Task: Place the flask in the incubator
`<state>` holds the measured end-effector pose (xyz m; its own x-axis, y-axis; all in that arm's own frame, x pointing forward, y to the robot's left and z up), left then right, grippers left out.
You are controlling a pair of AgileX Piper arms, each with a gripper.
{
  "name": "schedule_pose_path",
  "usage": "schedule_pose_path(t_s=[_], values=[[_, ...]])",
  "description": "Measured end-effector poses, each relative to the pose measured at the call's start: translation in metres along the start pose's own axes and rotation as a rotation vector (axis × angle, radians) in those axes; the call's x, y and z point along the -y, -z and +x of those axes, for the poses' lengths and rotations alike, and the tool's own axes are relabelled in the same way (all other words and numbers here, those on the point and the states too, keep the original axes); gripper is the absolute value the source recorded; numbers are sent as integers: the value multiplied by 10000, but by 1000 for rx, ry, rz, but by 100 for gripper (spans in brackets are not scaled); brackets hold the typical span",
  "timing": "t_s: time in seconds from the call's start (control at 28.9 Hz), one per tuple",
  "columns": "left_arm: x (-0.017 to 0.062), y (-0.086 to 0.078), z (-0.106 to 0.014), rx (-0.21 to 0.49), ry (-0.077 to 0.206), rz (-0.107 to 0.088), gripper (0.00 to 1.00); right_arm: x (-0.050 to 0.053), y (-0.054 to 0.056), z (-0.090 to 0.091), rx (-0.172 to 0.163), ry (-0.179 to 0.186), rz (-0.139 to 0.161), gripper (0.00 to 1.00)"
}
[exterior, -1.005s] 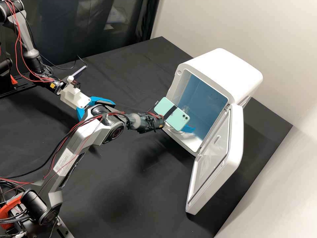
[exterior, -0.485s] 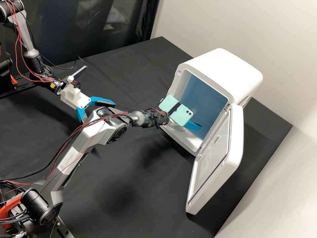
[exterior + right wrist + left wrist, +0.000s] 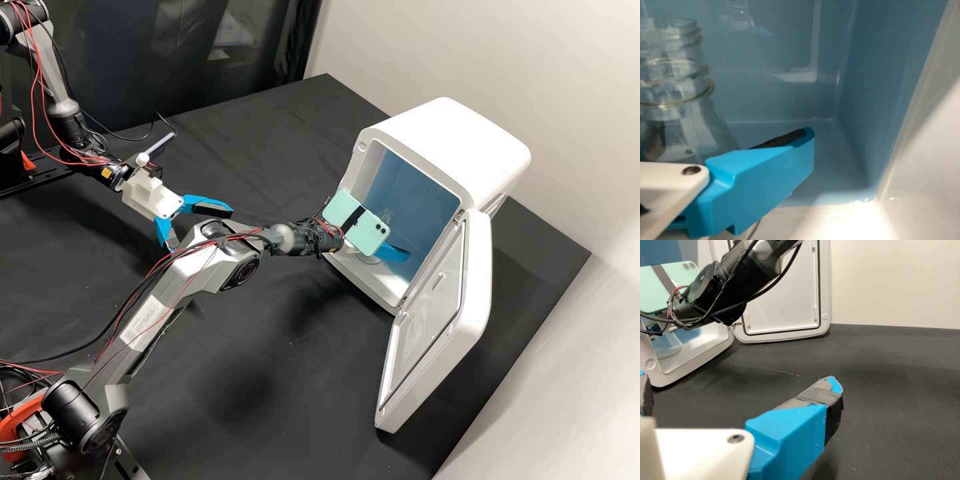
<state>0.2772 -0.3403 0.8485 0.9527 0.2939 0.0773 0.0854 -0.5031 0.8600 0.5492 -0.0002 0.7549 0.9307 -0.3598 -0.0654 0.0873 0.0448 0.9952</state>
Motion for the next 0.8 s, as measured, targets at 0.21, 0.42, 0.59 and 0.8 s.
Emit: schedule_pose_path(t_s=[0.21, 0.42, 0.59, 0.8], values=[[0, 0, 0, 0, 0, 0, 100, 9, -3, -2, -6, 1, 7, 100], [0, 0, 0, 0, 0, 0, 100, 21, -48, -141, -32, 20, 52, 100], [0, 0, 0, 0, 0, 0, 100, 12, -75, -281, -53, 25, 77, 100], [0, 0, 0, 0, 0, 0, 100, 39, -137, -341, -58, 20, 90, 100]])
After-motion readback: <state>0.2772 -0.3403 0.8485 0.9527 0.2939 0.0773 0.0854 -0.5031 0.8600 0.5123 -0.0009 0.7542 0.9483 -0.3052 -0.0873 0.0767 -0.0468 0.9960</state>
